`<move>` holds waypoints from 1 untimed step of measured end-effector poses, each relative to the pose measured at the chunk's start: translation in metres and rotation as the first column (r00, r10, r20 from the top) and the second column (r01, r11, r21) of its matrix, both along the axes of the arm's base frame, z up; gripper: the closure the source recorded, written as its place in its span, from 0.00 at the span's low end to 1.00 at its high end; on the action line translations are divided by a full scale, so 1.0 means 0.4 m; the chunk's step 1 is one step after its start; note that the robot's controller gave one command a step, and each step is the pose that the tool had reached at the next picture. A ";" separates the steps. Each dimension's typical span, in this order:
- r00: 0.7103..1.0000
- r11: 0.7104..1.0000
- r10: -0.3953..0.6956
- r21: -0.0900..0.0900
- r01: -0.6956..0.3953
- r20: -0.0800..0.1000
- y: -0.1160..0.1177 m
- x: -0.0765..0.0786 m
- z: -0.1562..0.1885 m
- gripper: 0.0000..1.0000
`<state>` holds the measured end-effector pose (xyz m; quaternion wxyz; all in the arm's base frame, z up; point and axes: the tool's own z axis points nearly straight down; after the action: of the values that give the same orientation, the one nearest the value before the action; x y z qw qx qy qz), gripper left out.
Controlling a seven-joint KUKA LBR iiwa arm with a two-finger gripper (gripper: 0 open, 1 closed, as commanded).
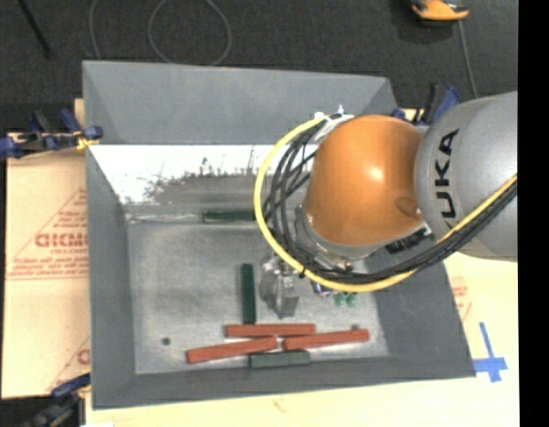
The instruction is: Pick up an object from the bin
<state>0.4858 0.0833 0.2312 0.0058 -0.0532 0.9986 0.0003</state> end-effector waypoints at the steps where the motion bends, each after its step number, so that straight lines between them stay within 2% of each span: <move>1: 1.000 1.000 -0.003 0.000 0.003 -0.009 0.000 -0.004 -0.010 0.00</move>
Offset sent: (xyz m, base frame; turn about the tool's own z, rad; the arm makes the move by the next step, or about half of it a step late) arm 0.0000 0.0000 0.0000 0.0000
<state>0.4842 0.0835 0.2271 0.0015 -0.0520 0.9986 0.0004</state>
